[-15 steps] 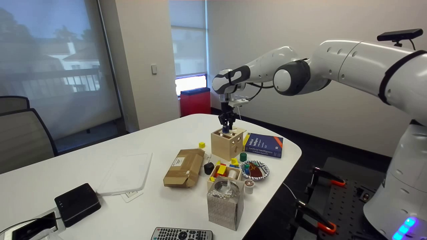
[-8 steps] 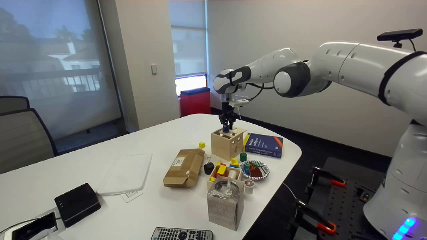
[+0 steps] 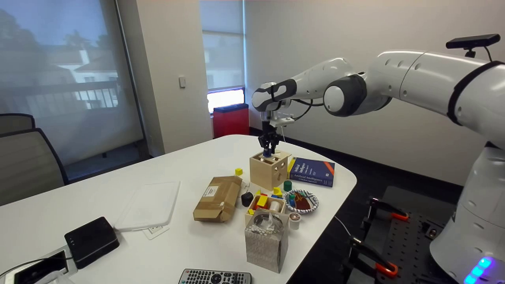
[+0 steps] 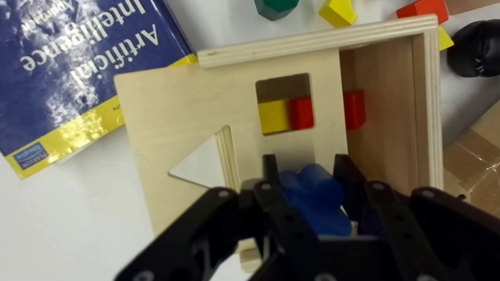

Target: Place the blue cube in the wooden box through the lid cutting

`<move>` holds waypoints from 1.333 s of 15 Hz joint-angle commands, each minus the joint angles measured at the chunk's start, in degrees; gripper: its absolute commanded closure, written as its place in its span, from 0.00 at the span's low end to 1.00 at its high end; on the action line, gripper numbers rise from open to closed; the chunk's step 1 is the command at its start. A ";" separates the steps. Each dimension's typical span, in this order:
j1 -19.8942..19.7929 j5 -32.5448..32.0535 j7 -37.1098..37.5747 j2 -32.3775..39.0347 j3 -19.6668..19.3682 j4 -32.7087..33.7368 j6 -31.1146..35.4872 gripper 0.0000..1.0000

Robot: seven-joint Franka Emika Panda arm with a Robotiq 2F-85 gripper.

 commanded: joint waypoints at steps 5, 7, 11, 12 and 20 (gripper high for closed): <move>0.53 0.13 6.05 1.82 -0.19 3.18 -4.03 0.85; 0.70 -0.04 7.21 2.02 -0.32 3.30 -4.25 0.85; 1.26 -0.52 9.46 2.23 -0.68 3.44 -4.16 0.85; 1.40 -0.60 10.07 2.22 -0.75 3.42 -4.23 0.85; 1.46 -0.62 11.96 1.66 -0.70 3.38 -4.88 0.01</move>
